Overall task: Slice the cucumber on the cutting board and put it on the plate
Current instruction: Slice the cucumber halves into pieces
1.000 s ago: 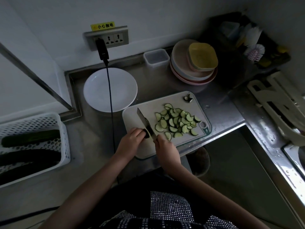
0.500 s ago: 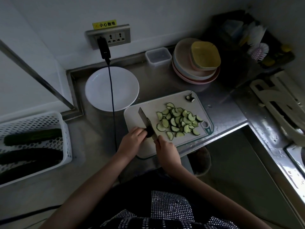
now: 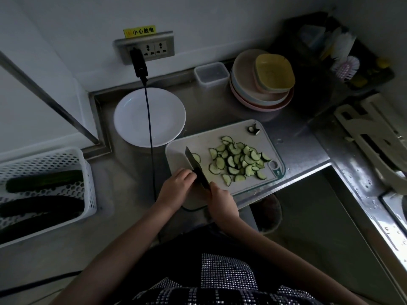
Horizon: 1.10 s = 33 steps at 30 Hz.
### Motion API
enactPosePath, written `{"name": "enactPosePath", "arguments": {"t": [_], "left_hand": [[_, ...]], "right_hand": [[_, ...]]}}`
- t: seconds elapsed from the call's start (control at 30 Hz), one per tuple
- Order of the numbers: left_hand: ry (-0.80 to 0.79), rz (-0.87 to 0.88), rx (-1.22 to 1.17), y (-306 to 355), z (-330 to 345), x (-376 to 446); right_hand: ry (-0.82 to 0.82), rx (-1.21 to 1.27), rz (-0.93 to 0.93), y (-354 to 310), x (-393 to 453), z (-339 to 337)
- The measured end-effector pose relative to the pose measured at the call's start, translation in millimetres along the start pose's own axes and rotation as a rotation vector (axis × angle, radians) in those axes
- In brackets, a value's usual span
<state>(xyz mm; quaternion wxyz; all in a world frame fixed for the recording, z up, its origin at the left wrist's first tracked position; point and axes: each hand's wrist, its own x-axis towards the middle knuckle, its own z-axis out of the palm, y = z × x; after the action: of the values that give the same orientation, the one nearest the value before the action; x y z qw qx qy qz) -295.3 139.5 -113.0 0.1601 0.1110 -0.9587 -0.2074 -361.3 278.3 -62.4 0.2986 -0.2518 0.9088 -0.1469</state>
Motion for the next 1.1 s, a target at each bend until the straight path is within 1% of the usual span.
{"name": "enactPosePath", "arguments": {"t": [0.13,0.2,0.27,0.33,0.43,0.53,0.63,0.8,1.1], "left_hand": [[-0.003,0.069,0.023,-2.7,-0.3,-1.6],[-0.01,0.109,0.04,-5.0,0.0,-3.9],[-0.003,0.091,0.034,-5.5,-1.7,-3.9],[0.01,0.055,0.027,-6.0,-3.7,-2.3],[0.004,0.03,0.025,-4.1,-6.6,-1.7],[-0.011,0.004,0.03,-2.6,-7.6,-2.6],[-0.014,-0.015,0.047,-0.5,-6.7,-3.0],[-0.02,-0.028,0.039,0.8,-8.8,-4.5],[-0.053,-0.033,0.039,0.1,-10.0,-4.9]], "right_hand": [[0.024,-0.024,-0.004,3.0,-0.3,-1.7],[0.067,-0.037,0.023,8.0,0.6,-7.0],[0.131,-0.006,0.079,15.4,3.6,-13.9],[0.157,0.035,0.101,18.5,3.8,-19.5],[0.17,0.103,0.042,12.2,-1.5,-22.9],[0.142,0.119,-0.053,1.0,-7.6,-22.5],[0.112,0.094,-0.094,-3.2,-9.1,-20.2],[0.096,0.1,-0.074,0.4,-9.5,-18.1],[0.083,0.099,-0.095,-1.6,-7.1,-15.9]]}}
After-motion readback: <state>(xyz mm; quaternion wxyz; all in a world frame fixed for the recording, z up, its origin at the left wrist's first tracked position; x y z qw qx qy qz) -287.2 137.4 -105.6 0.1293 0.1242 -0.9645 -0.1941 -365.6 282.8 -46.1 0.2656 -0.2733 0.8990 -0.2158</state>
